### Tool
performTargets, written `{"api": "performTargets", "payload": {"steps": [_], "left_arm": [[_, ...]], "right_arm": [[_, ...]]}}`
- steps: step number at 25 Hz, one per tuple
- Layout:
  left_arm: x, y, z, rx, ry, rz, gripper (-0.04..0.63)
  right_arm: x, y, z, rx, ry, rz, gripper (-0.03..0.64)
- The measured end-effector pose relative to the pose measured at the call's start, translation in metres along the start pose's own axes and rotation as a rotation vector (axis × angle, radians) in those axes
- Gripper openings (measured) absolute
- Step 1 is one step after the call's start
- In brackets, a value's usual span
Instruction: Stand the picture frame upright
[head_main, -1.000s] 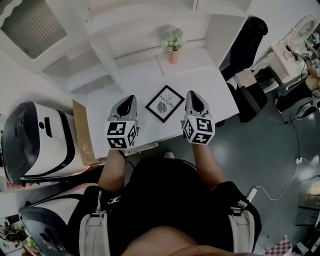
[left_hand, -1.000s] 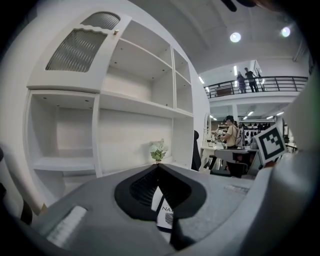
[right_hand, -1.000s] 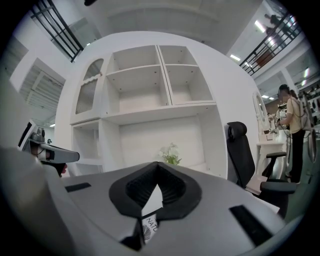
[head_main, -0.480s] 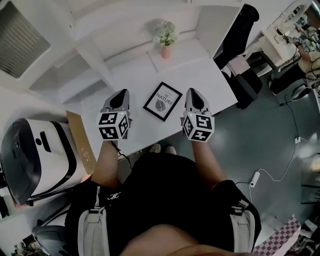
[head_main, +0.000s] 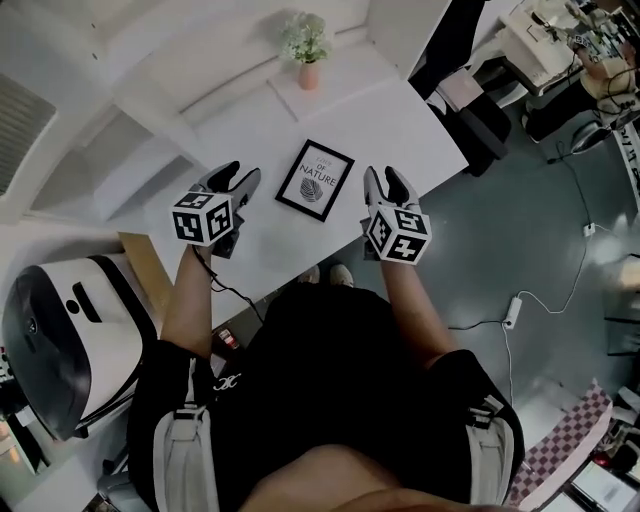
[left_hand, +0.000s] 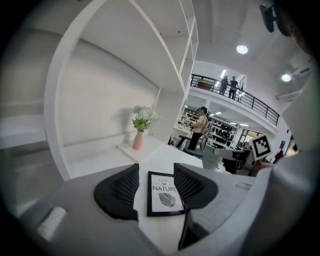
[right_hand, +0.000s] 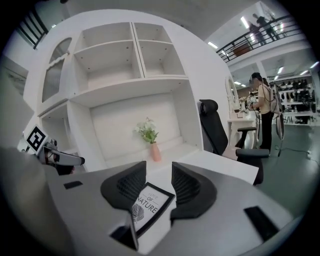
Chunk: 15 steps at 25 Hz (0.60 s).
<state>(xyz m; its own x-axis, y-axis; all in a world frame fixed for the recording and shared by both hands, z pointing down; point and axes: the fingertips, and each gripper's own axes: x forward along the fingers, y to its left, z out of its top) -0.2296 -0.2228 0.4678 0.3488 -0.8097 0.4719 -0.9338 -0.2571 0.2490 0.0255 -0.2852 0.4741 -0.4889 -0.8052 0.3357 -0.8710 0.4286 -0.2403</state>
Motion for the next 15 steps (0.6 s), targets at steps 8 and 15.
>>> {"api": "performTargets", "payload": {"steps": [8, 15], "left_arm": [[0.056, 0.020, -0.040, -0.010, 0.151, -0.102, 0.212], [0.093, 0.036, -0.069, -0.039, 0.244, -0.169, 0.212]], "right_arm": [[0.021, -0.020, -0.072, 0.073, 0.159, -0.073, 0.147], [0.043, -0.012, -0.116, 0.108, 0.250, -0.081, 0.147]]}}
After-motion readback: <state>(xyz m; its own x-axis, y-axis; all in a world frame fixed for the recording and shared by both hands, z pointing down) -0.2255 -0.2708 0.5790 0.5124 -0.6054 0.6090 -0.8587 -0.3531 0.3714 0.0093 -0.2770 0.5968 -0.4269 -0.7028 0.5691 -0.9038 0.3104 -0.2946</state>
